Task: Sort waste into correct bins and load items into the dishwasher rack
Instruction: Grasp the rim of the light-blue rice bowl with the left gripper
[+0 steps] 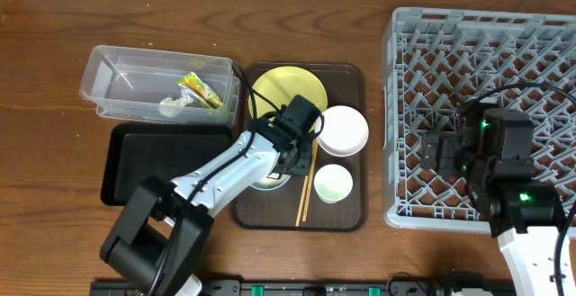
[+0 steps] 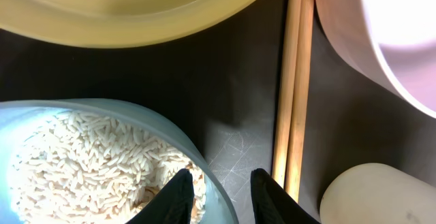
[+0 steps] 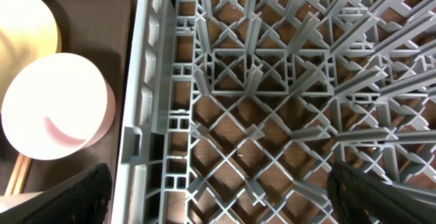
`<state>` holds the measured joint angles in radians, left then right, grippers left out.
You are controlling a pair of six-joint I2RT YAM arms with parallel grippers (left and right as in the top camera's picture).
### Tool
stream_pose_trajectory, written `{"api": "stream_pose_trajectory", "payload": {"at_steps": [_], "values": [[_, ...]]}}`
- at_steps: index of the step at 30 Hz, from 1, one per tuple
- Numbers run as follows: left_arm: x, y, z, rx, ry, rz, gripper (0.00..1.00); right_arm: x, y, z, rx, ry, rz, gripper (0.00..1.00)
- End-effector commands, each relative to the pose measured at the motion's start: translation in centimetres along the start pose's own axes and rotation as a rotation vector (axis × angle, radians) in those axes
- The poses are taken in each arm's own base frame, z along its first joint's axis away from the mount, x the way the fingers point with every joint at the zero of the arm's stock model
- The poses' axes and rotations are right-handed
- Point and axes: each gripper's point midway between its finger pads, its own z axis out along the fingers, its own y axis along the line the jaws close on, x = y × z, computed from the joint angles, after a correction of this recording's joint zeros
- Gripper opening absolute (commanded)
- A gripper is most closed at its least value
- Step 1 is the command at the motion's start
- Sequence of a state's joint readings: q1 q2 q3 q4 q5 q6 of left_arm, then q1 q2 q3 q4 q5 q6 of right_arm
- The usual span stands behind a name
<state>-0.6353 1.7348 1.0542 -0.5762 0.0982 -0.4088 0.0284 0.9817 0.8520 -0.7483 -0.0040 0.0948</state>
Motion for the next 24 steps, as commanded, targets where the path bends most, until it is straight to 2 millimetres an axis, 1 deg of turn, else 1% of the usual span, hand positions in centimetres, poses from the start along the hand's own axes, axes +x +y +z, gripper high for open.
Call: {"api": "stream_pose_trajectory", "payload": {"at_steps": [1, 3, 5, 6, 13, 24], "values": [[0.6, 0.4, 0.4, -0.017, 0.022, -0.050, 0.31, -0.7, 0.3, -0.5, -0.009, -0.017, -0.001, 0.99], [0.7, 0.4, 0.4, -0.019, 0.025, -0.061, 0.26, -0.7, 0.3, -0.5, -0.009, -0.017, -0.001, 0.99], [0.7, 0.4, 0.4, -0.020, 0.028, -0.059, 0.20, -0.7, 0.3, -0.5, -0.008, -0.017, -0.001, 0.99], [0.9, 0.4, 0.4, -0.022, 0.032, -0.057, 0.19, -0.7, 0.3, -0.5, -0.008, -0.017, -0.001, 0.99], [2.0, 0.1, 0.4, -0.037, 0.063, -0.036, 0.19, -0.7, 0.3, -0.5, -0.009, -0.017, 0.000, 0.99], [2.2, 0.1, 0.4, -0.085, 0.043, 0.000, 0.19, -0.6, 0.5, -0.5, -0.016, -0.016, 0.000, 0.99]]}}
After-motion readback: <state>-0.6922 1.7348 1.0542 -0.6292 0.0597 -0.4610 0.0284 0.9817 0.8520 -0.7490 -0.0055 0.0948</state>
